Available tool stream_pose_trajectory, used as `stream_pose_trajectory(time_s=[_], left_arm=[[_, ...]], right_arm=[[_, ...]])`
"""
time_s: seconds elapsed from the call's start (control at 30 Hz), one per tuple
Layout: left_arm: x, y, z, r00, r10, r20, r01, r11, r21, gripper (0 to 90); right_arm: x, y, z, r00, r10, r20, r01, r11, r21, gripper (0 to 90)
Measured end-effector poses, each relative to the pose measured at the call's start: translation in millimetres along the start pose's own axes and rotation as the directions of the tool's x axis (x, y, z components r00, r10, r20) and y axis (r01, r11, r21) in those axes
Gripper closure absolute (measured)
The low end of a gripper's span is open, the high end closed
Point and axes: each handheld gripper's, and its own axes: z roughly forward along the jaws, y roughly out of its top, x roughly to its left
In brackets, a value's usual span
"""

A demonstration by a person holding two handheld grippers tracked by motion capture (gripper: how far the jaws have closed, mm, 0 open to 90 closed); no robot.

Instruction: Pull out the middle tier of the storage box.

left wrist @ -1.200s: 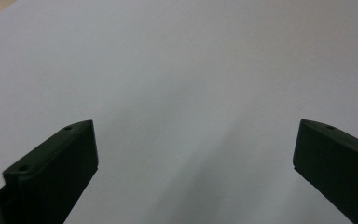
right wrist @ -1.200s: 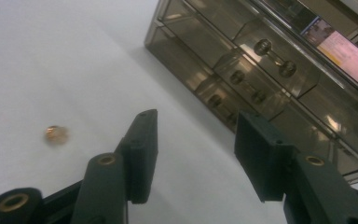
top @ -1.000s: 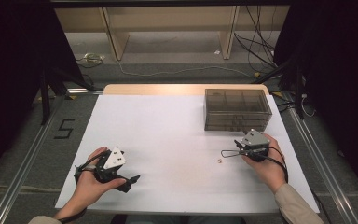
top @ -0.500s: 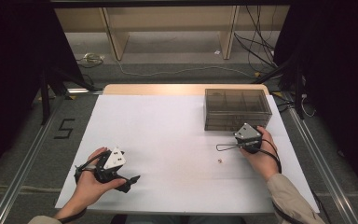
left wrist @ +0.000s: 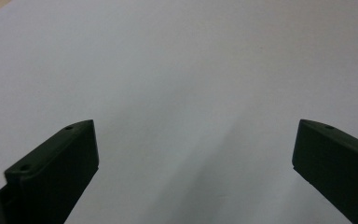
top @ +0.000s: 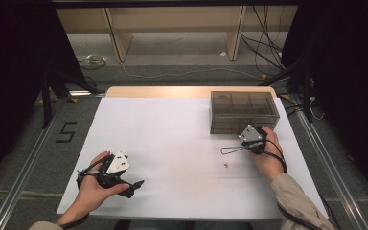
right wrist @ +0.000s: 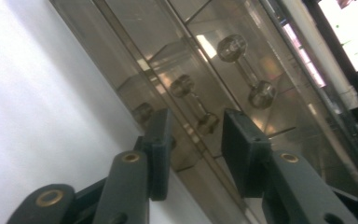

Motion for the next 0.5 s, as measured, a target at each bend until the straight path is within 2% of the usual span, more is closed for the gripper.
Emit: stream_pose_trajectory(time_s=[0.17, 0.4, 0.5], left_arm=[[0.1, 0.2, -0.3, 1.0, 0.001, 0.0, -0.001, 1.0, 0.001, 0.4], [0.2, -0.2, 0.1, 1.0, 0.002, 0.0, -0.002, 1.0, -0.001, 0.6], [-0.2, -0.1, 0.4, 1.0, 0.001, 0.0, -0.001, 1.0, -0.001, 0.7]], right_arm=[[2.9, 0.2, 2.7, 0.9963, -0.078, 0.038, 0.077, 0.9969, 0.014, 67.9], [3.6, 2.6, 4.6, 0.9887, -0.134, 0.068, 0.133, 0.991, 0.012, 72.1], [4.9, 2.5, 4.8, 0.9823, -0.17, 0.078, 0.169, 0.9853, 0.025, 73.9]])
